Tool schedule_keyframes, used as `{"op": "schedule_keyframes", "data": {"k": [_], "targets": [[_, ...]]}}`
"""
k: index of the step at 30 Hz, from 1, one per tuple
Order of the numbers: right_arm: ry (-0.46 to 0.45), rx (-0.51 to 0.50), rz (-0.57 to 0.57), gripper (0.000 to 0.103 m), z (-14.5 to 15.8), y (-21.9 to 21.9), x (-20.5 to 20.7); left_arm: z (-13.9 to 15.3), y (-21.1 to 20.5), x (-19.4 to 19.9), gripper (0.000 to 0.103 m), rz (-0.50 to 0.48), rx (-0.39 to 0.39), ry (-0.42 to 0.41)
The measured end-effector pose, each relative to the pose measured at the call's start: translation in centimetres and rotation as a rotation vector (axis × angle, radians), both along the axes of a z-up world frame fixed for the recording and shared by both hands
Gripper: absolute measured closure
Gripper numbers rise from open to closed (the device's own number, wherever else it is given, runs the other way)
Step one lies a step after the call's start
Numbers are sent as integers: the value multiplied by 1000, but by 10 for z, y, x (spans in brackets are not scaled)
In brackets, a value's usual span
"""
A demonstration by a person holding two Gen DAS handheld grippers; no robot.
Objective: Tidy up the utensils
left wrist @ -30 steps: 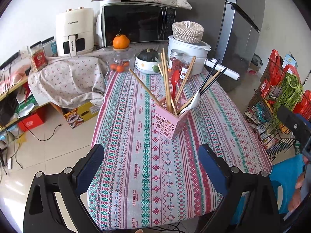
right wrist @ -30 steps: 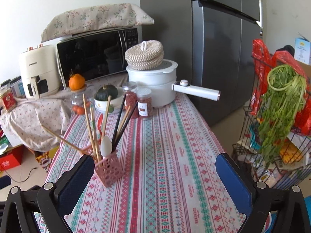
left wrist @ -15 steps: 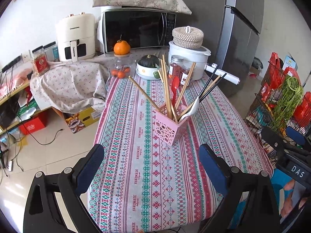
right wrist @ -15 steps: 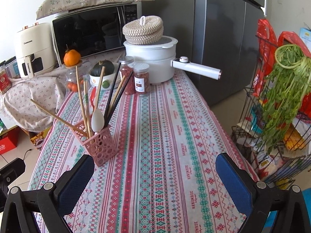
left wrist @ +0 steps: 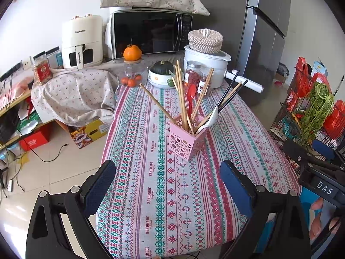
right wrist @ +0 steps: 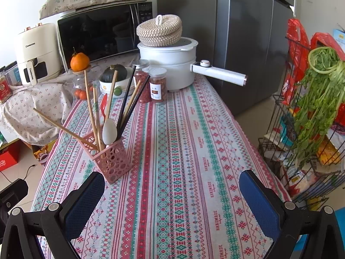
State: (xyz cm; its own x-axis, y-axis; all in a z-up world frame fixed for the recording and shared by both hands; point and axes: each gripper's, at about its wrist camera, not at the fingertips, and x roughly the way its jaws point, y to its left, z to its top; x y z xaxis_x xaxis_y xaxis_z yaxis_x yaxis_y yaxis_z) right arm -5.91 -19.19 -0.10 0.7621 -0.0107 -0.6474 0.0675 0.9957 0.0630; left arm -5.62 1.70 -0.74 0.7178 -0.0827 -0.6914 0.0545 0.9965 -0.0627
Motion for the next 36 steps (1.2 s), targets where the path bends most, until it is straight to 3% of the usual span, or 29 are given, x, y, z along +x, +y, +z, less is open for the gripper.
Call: {"op": "schedule_keyframes", "data": {"k": [36], "targets": [[6, 8, -7, 1, -1, 1, 0, -2, -2, 0, 4, -31, -20, 14]]}}
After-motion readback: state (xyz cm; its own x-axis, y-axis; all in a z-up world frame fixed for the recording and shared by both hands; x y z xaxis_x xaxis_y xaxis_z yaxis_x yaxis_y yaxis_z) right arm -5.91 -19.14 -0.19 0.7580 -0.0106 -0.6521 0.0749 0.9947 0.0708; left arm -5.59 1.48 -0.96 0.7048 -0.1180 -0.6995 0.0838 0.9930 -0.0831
